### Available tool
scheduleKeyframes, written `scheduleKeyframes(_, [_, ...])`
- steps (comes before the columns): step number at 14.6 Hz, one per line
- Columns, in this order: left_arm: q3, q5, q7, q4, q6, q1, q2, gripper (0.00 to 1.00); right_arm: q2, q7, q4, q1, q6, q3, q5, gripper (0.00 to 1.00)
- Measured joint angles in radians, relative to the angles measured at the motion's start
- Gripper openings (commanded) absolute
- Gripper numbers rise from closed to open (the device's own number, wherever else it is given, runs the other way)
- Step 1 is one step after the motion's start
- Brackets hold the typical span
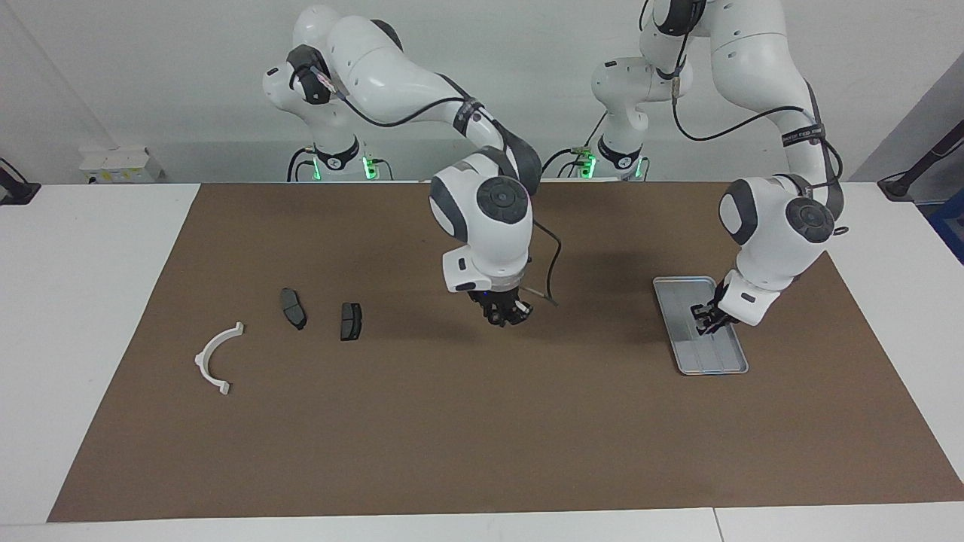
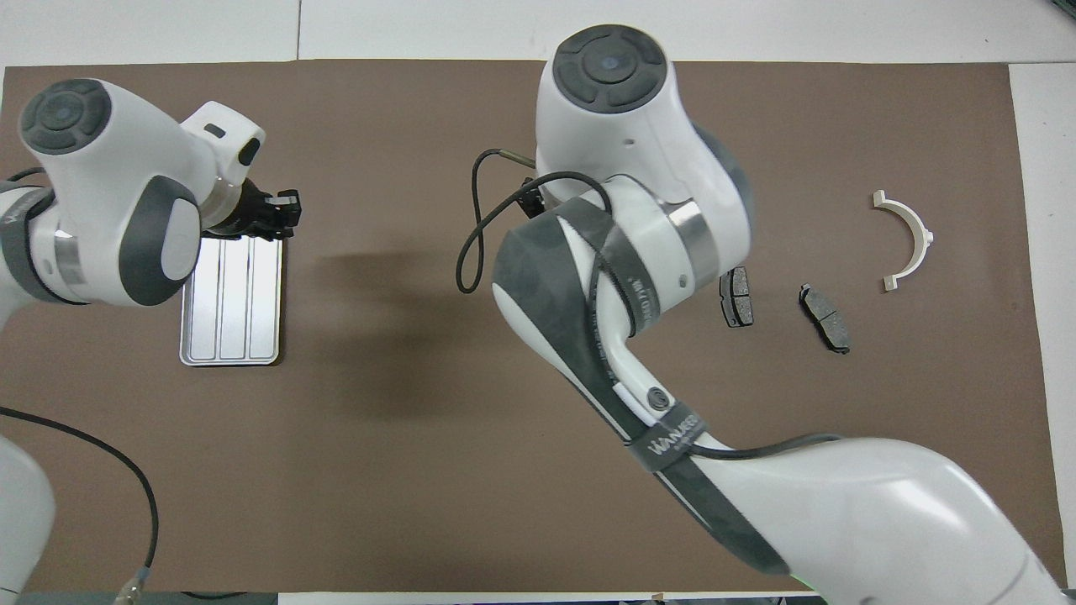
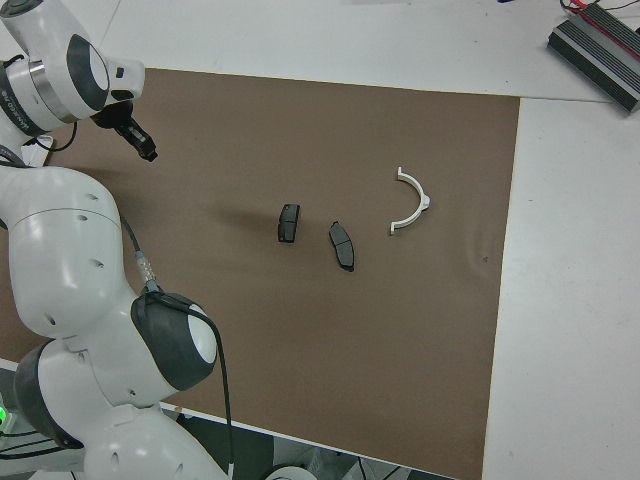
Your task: Place bearing gear from tray to pile
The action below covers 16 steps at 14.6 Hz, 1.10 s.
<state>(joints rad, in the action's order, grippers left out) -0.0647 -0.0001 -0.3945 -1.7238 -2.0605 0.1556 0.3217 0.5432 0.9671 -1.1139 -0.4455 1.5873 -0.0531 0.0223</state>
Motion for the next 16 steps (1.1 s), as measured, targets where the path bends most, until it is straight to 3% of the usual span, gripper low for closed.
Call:
scheduleKeyframes(3, [-0.002,0.0,-0.208,0.013,-0.001,0.165,0.004,0.07,-0.069,-0.278,-0.005,0.113,-0.078,0.004,0.0,0.0])
scheduleKeyframes(6, [0.002,0.016,-0.385,0.033,-0.047,0.304,0.055,0.07,-0.073,-0.543,-0.038,0.226,-0.06,0.01,-0.014,0.0])
scheduleKeyframes(10, [0.007,0.038,-0.421,0.057,-0.103,0.351,0.151,0.07,-0.093,-0.748,-0.195,0.321,0.125,0.011,-0.044,0.0])
scheduleKeyframes(16, [0.021,0.046,-0.421,-0.005,-0.179,0.349,0.166,0.08,-0.114,-0.837,-0.449,0.375,0.434,0.012,-0.111,0.0])
